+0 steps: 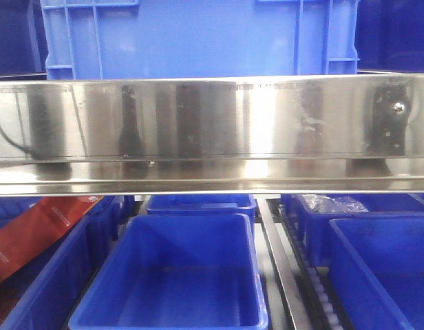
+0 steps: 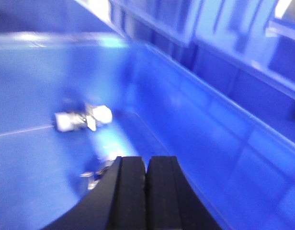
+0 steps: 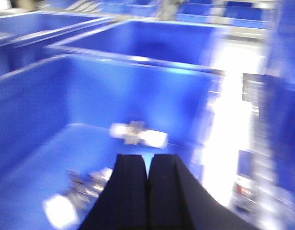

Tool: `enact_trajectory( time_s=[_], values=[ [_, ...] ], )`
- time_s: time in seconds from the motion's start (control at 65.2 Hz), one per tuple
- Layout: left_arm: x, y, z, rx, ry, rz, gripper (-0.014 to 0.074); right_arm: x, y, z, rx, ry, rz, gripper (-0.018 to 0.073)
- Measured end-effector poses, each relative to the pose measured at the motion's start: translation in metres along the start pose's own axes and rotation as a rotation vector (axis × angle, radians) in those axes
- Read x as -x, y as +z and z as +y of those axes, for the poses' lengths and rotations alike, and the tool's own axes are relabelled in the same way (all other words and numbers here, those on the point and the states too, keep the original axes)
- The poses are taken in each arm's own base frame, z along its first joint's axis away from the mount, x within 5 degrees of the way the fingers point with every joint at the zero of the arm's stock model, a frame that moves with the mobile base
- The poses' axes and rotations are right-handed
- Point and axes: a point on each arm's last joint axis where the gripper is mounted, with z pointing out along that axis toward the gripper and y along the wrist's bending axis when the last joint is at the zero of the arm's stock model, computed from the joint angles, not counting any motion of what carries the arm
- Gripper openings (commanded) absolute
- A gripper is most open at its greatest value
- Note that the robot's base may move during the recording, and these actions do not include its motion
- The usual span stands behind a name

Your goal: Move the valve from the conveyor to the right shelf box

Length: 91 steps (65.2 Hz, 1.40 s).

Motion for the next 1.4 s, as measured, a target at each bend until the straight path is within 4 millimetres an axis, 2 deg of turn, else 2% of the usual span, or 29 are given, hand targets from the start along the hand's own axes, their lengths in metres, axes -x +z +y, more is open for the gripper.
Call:
enact_trajectory(
  time_s=[0.199, 0.429, 0.721, 0.874, 1.089, 1.273, 1.396],
  values=[
    [-0.034, -0.047, 0.006, 0.038, -0.043, -0.089, -0.0111, -0.010, -0.041, -0.008, -0.030, 0.009, -0.073, -0.0168],
    [-0.065, -0.113, 0.010, 0.063, -0.048, -0.186, -0.0111, -0.045, -0.082, -0.009, -0.043, 0.010, -0.129, -0.0168],
    [-0.110, -0.173, 0.028, 0.154, -0.020, -0.222, -0.0111, -0.085, -0.127, -0.010, -0.050, 0.011, -0.183, -0.0168],
    [-0.136, -0.198, 0.036, 0.214, 0.014, -0.227, -0.0111, -0.107, -0.150, -0.010, -0.050, 0.011, -0.193, -0.0168],
    [-0.168, -0.230, 0.036, 0.248, 0.026, -0.218, -0.0111, -0.127, -0.186, -0.008, -0.042, 0.010, -0.228, -0.0168],
    [-0.175, -0.256, 0.028, 0.228, 0.046, -0.301, -0.0111, -0.129, -0.216, -0.006, -0.029, 0.007, -0.273, -0.0168],
    [-0.175, -0.270, 0.023, 0.217, 0.059, -0.372, -0.0111, -0.128, -0.229, -0.005, -0.025, 0.005, -0.314, -0.0168]
  ],
)
